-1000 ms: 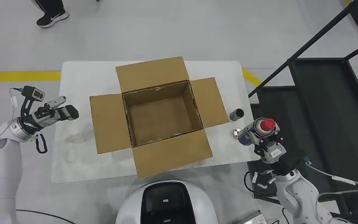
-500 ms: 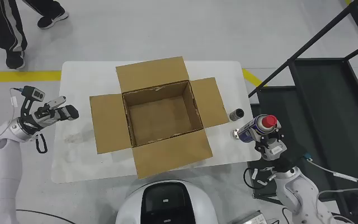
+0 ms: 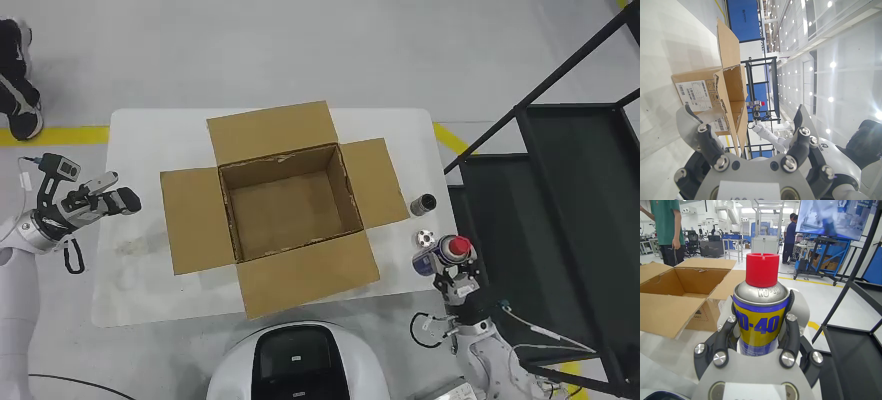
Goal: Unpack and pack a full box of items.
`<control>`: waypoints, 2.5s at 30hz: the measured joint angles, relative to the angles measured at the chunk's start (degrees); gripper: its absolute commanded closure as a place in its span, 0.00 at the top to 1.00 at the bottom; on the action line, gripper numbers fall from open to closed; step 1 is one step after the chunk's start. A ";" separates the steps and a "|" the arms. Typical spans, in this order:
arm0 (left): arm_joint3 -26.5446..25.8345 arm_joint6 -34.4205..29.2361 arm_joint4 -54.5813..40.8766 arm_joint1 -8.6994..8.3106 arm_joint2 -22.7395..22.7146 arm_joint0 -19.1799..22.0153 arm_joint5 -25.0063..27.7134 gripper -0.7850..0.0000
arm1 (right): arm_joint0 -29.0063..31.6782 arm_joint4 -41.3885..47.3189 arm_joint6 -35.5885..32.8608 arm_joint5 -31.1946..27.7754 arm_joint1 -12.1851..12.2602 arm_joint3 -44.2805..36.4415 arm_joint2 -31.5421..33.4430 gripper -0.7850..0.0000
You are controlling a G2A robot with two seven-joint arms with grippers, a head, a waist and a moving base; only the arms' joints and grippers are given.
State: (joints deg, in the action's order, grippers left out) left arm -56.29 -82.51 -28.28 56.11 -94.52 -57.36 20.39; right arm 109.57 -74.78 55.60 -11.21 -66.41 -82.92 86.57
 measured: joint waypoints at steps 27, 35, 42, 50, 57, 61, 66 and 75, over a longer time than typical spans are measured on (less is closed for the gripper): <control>0.00 0.00 0.00 0.00 0.00 0.00 0.00 1.00 | -20.36 -3.51 11.53 3.00 -3.33 28.40 -10.90 0.00; 0.00 0.00 0.00 0.00 0.00 0.00 0.00 1.00 | -22.79 -3.38 13.25 3.02 -4.01 32.77 -12.23 0.39; 0.00 0.00 0.00 0.00 0.00 0.00 0.00 1.00 | -23.36 -3.23 14.82 2.17 -4.18 35.08 -12.33 1.00; 0.00 0.00 0.00 0.00 0.00 0.00 0.00 1.00 | -20.48 -2.96 15.48 1.29 -3.63 32.41 -10.58 1.00; 0.00 0.00 0.00 0.00 0.00 0.00 0.00 1.00 | -13.05 -3.01 10.75 1.17 -2.44 23.80 -7.03 1.00; 0.00 0.00 0.00 0.00 0.00 0.00 0.00 1.00 | -8.29 -3.19 3.78 -0.10 -1.57 18.21 -4.33 1.00; 0.00 0.00 0.00 0.00 0.00 0.00 0.00 1.00 | -6.34 -3.66 -2.37 -0.89 -1.13 14.48 -2.83 1.00; 0.00 0.00 0.00 0.00 0.00 0.00 0.00 1.00 | -11.57 -3.60 -9.72 -1.66 -1.76 18.66 -5.49 1.00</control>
State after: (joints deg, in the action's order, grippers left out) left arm -56.29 -82.51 -28.28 56.11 -94.52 -57.36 20.39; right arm 97.99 -78.37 45.89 -12.87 -68.17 -64.26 81.09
